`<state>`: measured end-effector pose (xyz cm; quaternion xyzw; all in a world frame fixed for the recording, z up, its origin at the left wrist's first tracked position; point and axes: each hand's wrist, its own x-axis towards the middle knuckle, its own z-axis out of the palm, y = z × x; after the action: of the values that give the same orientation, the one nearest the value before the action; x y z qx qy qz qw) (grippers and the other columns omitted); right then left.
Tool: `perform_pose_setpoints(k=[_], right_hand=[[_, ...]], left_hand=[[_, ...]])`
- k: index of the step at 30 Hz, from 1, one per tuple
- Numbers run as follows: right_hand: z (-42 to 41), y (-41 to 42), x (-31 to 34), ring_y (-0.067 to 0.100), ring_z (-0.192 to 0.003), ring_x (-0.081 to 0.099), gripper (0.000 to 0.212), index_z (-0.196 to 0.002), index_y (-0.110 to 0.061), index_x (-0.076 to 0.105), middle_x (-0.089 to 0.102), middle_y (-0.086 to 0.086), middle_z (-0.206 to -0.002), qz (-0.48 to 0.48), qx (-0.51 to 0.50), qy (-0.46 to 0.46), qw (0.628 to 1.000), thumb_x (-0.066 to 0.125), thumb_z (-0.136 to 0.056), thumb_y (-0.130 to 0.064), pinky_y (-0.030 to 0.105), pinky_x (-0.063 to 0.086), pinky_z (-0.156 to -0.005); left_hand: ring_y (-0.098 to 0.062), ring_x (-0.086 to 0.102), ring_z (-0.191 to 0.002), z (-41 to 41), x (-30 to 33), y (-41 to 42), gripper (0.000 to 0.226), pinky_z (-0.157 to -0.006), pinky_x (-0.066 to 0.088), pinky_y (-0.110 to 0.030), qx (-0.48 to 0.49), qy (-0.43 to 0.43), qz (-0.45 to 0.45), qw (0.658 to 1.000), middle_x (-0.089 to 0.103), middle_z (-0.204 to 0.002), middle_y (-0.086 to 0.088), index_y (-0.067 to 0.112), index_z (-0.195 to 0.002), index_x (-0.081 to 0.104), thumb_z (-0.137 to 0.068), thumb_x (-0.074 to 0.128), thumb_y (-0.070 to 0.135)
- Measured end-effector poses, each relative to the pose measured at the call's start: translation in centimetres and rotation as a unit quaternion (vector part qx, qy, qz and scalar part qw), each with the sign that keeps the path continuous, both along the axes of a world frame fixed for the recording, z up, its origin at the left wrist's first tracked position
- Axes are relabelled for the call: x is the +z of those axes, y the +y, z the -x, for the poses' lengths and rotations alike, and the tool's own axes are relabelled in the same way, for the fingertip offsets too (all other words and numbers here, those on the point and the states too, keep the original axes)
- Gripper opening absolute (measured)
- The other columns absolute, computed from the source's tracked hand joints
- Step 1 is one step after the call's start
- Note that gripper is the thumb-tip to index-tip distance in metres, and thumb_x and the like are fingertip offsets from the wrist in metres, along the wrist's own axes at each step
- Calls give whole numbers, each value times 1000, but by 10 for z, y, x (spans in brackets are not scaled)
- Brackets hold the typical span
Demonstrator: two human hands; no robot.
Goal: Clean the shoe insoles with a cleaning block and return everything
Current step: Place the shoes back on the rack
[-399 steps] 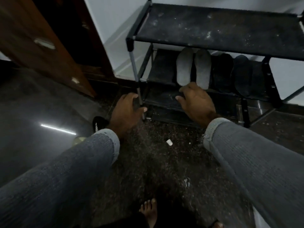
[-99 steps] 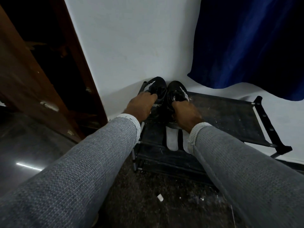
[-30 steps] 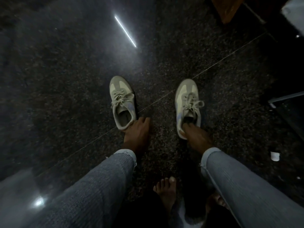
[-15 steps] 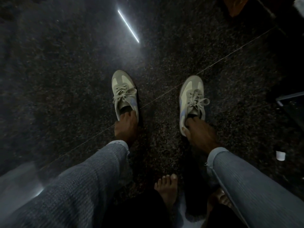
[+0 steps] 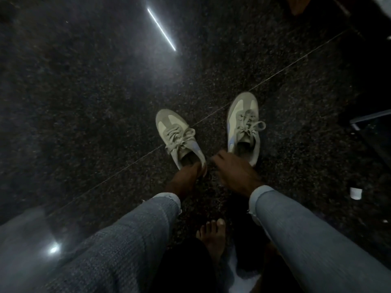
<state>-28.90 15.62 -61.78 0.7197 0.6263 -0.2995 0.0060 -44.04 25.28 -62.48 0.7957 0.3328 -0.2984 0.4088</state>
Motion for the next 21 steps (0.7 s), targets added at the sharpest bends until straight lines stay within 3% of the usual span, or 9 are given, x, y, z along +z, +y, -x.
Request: perform_pose_setpoints(k=[3, 6, 10, 13, 17, 21], right_hand=[[18, 0, -6, 34, -108, 52, 52, -138, -13, 42, 42, 12, -137, 20, 49, 26, 998, 55, -89, -12, 45, 47, -82], [30, -1, -8, 35, -114, 51, 55, -145, -12, 36, 34, 9, -150, 27, 59, 40, 997, 52, -92, -9, 45, 46, -91], [34, 4, -14, 36, -110, 54, 52, -142, -14, 39, 31, 8, -150, 36, 57, 46, 997, 52, -92, -8, 45, 50, -86], [42, 11, -19, 38, -108, 54, 49, -144, -13, 36, 29, 9, -151, 79, 46, 29, 995, 46, -97, -13, 46, 50, -84], [62, 16, -29, 36, -120, 49, 39, -141, -7, 38, 42, 15, -142, 108, 11, -18, 994, 30, -105, -19, 46, 43, -96], [63, 21, -30, 35, -122, 50, 42, -139, -6, 40, 48, 20, -137, 114, -69, 32, 991, 32, -104, -28, 39, 38, -101]], left_hand=[[-38, 48, -126, 2, -1, 1, 55, -101, 32, -36, -12, -18, 8, 1000, 46, -140, -24, -8, -137, 41, -94, 58, 23], [-37, 51, -120, 4, -1, 5, 46, -98, 34, -36, -9, -50, -26, 998, 52, -133, -25, -4, -132, 49, -97, 53, 25], [-39, 54, -112, 6, -1, 8, 40, -94, 40, -40, -13, -65, -66, 996, 54, -125, -22, 1, -127, 55, -92, 62, 21], [-39, 51, -119, 0, 1, 10, 43, -101, 37, -40, 16, -80, -91, 992, 51, -133, -24, -3, -127, 56, -89, 66, 14], [-34, 53, -114, -6, -4, 9, 29, -100, 40, -42, 81, -56, -128, 987, 53, -129, -20, -3, -123, 57, -95, 54, 6], [-27, 53, -107, -15, 10, 2, 22, -93, 39, -34, 97, -107, -210, 967, 54, -119, -13, 9, -114, 60, -96, 53, 18]])
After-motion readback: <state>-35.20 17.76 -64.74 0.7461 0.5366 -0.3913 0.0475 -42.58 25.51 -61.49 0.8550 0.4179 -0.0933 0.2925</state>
